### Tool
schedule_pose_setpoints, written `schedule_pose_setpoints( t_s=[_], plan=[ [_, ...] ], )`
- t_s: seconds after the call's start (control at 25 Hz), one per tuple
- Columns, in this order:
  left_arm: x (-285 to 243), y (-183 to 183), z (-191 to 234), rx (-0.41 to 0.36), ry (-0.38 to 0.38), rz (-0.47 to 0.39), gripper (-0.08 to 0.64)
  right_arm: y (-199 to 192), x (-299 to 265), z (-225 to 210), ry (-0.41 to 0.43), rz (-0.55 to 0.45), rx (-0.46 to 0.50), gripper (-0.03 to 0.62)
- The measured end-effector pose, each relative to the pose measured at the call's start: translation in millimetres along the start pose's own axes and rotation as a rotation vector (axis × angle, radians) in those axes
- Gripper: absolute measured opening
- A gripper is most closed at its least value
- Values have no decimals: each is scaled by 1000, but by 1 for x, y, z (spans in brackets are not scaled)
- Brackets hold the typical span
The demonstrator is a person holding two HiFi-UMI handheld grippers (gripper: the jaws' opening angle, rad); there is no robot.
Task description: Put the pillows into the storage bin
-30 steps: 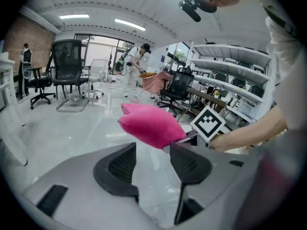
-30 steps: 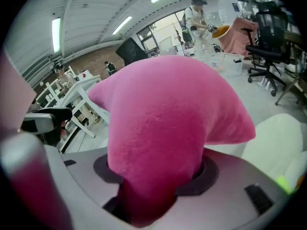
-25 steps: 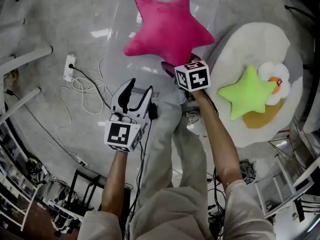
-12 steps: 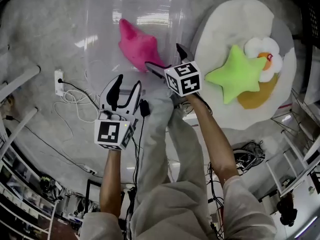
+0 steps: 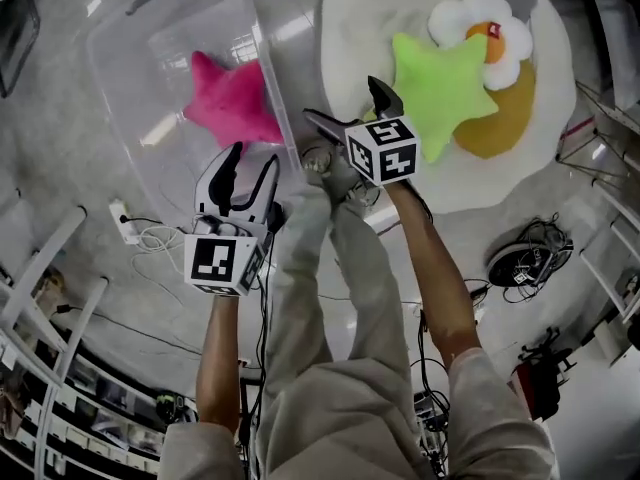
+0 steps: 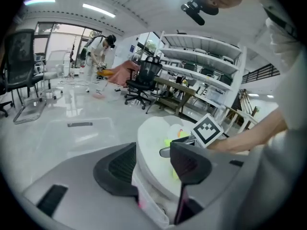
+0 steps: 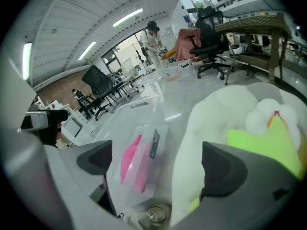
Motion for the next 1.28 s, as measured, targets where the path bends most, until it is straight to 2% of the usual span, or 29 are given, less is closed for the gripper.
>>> schedule_pose_setpoints(
  t_s=[0.4,0.52,0.64,0.88,1.08,1.28],
  plan=[
    [-54,5,-120,-171,-221,56,219,-89,126,-109,-237,-84,-214,563],
    [-68,0,-155,-207,-274,72,219,-129,153,-140,-298,-63,-260,563],
    [-78,-4,-180,-232,-317,90,219,-173,166,-162,-349,7,-282,563],
    [-99,-23,-198,-264,-350,128,219,-236,154,-194,-359,130,-296,563],
    [-113,-42,-189,-275,-339,156,219,-252,132,-222,-378,178,-260,563],
    [-125,-50,-181,-254,-322,168,218,-257,106,-237,-324,256,-204,560]
  ],
)
Point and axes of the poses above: the fingertips, and each gripper's own axes: x backward along the fingers, z to its left, y out of its top, the point moved 2 cm from there along x, backward along the fingers, and after that the axes turned 11 degrees about y, right-handed, at the moved point
